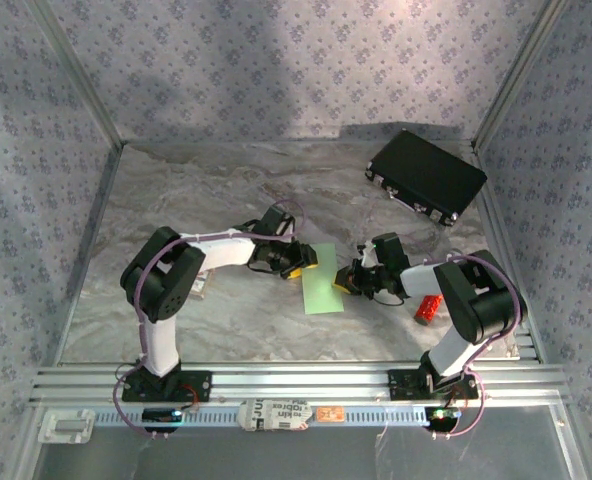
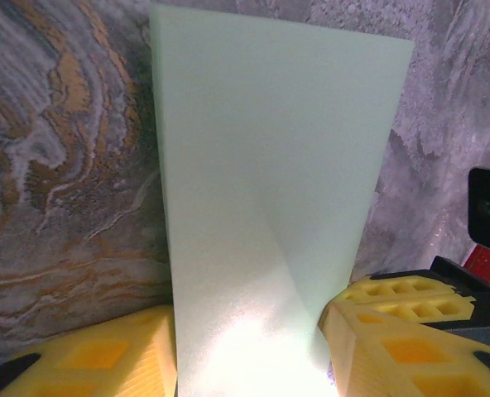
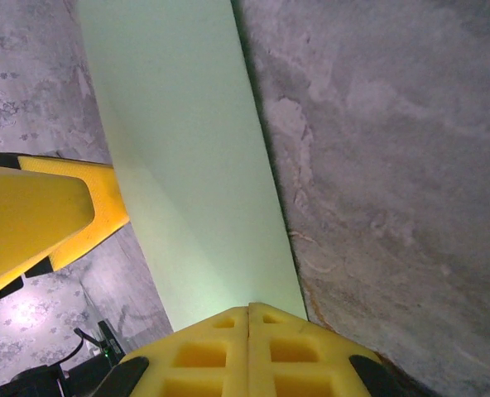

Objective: Fold a paper plane with a square sheet of paper (pick it up from the middle)
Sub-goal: Third fold the triangle at the center of the table.

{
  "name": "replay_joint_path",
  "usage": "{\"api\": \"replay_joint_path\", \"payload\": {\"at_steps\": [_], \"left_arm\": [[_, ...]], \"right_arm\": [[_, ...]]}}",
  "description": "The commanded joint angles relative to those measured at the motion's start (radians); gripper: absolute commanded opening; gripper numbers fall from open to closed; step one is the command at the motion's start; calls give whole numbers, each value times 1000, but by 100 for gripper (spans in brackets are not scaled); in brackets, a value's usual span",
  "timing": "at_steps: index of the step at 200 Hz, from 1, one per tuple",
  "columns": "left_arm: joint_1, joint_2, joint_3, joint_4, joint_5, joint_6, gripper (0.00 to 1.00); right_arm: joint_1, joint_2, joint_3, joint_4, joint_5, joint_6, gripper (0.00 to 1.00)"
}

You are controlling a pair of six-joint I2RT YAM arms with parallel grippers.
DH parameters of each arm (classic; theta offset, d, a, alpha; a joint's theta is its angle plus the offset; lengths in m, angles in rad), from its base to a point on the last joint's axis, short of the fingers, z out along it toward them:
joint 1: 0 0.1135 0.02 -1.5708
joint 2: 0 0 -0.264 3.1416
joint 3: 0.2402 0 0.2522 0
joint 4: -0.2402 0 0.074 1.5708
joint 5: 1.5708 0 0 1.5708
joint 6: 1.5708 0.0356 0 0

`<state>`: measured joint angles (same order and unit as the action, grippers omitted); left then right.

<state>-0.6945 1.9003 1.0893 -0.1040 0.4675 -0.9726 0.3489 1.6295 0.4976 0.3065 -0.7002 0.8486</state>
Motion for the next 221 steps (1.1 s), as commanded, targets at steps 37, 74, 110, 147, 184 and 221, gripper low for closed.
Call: {"api": "replay_joint_path", "payload": {"at_steps": [37, 74, 110, 147, 184, 221], "left_arm": [[-7, -21, -62, 86, 28, -57, 47], [-7, -48, -107, 134, 38, -89, 34], [-7, -58, -133, 175, 55, -106, 23], [-6, -63, -135, 198, 65, -117, 17], [3, -79, -142, 189, 61, -117, 12], [33, -111, -170, 183, 66, -111, 7]], "right_arm": [[-4, 18, -43, -75, 90, 16, 6], [-1, 10, -42, -66, 90, 23, 7], [0, -7, -42, -67, 94, 20, 8], [3, -21, -44, -73, 98, 20, 9], [4, -68, -51, -79, 104, 14, 11], [11, -177, -45, -159, 145, -33, 20]]}}
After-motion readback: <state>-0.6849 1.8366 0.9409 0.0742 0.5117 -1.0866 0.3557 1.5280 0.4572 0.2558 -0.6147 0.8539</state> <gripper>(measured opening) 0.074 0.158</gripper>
